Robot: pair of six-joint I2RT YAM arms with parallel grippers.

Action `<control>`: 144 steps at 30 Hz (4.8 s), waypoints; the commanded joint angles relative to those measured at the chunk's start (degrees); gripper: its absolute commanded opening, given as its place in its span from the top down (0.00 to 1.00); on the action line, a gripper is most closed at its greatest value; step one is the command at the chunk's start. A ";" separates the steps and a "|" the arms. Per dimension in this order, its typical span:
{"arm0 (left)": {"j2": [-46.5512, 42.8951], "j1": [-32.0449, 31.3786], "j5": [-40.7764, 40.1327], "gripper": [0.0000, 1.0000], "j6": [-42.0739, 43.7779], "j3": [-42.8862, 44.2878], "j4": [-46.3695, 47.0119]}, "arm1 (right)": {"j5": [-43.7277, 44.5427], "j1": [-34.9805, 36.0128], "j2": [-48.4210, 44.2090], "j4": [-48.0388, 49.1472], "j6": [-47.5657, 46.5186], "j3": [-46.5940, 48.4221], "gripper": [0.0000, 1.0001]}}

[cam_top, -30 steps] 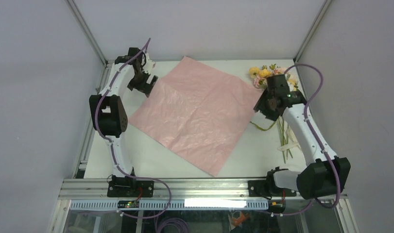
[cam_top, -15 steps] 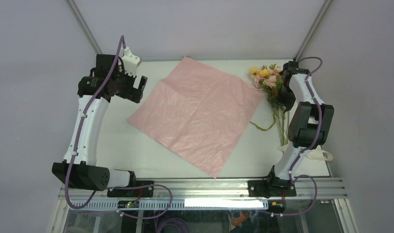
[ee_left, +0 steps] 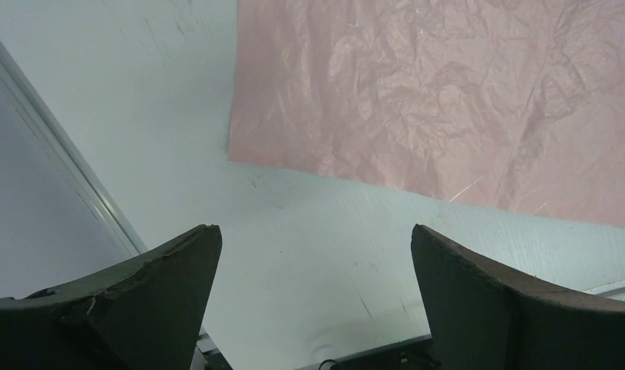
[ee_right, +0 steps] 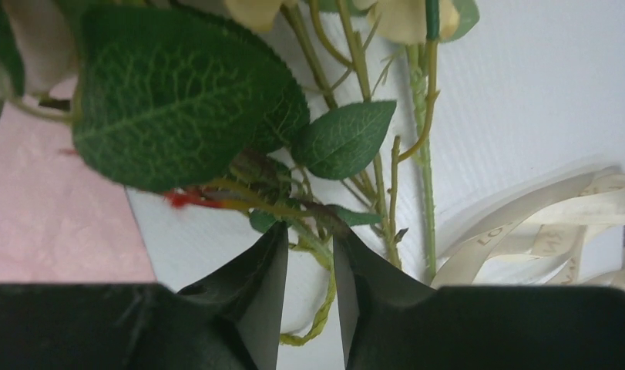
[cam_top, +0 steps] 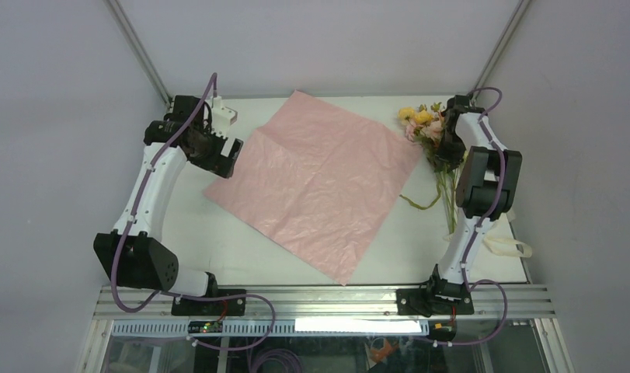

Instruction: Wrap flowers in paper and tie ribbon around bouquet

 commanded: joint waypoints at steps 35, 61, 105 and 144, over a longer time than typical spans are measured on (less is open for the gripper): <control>0.75 -2.30 43.46 0.04 -15.26 25.26 -7.51 | -13.95 27.41 -38.64 27.99 14.24 3.87 1.00; 6.54 -13.84 35.72 1.00 -35.62 24.94 8.66 | -24.41 49.68 -23.81 33.76 20.81 15.97 0.99; 10.88 -18.61 1.96 0.01 -12.34 13.17 -1.02 | 4.13 -0.24 7.31 -9.99 -11.03 18.02 0.58; 13.21 -11.55 6.53 0.01 -18.36 11.65 -2.90 | 13.75 7.04 8.17 -2.36 -11.85 11.24 0.78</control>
